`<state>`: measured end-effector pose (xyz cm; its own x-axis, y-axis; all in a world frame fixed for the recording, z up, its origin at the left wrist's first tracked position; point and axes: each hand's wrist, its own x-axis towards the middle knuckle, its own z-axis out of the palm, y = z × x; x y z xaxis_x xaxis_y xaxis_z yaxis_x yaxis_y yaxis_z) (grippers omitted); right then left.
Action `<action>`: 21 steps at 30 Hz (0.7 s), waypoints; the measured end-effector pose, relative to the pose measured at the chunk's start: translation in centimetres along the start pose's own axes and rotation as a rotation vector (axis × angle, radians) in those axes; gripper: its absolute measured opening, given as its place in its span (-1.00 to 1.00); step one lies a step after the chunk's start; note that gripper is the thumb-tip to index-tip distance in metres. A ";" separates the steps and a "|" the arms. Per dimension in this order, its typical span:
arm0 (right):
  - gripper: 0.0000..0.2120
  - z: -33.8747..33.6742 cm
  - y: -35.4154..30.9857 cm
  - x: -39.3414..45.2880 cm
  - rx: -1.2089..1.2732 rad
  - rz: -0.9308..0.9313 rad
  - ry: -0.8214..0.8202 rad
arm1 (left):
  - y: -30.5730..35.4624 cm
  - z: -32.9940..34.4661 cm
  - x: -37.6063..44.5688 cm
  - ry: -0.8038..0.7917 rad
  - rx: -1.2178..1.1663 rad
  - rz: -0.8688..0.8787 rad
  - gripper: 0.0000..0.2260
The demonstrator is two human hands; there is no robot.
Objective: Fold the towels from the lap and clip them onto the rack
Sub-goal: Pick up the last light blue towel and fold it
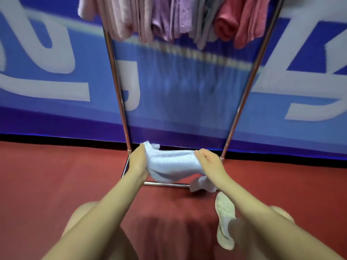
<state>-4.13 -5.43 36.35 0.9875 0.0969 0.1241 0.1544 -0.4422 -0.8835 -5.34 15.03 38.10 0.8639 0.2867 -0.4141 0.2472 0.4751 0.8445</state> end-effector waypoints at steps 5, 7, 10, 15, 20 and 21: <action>-0.68 -1.2 -0.6 -4.2 0.182 0.063 0.021 | -1.8 0.3 -2.8 0.037 0.417 0.166 -0.81; -0.71 -1.8 -1.1 -4.6 0.218 0.059 0.019 | -2.3 0.5 -4.0 -0.020 0.508 0.274 -0.79; -0.72 -2.2 -1.2 -4.4 0.236 0.047 0.003 | -2.4 1.1 -5.4 -0.236 0.614 0.358 -0.73; -0.70 -2.7 -0.7 -3.8 0.208 0.021 -0.027 | -3.0 1.1 -6.3 -0.613 0.829 0.127 -0.70; -0.79 -2.5 0.4 -4.2 0.001 -0.025 -0.280 | -2.3 1.2 -4.3 -0.451 0.378 0.175 -0.65; -0.74 -2.1 1.0 -4.4 -0.062 -0.014 -0.353 | -2.0 1.3 -4.1 -0.440 0.291 0.165 -0.58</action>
<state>-8.31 -8.20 35.92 0.9157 0.4002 -0.0374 0.1798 -0.4910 -0.8524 -8.86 11.84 38.56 0.9879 -0.0666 -0.1401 0.1502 0.1862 0.9710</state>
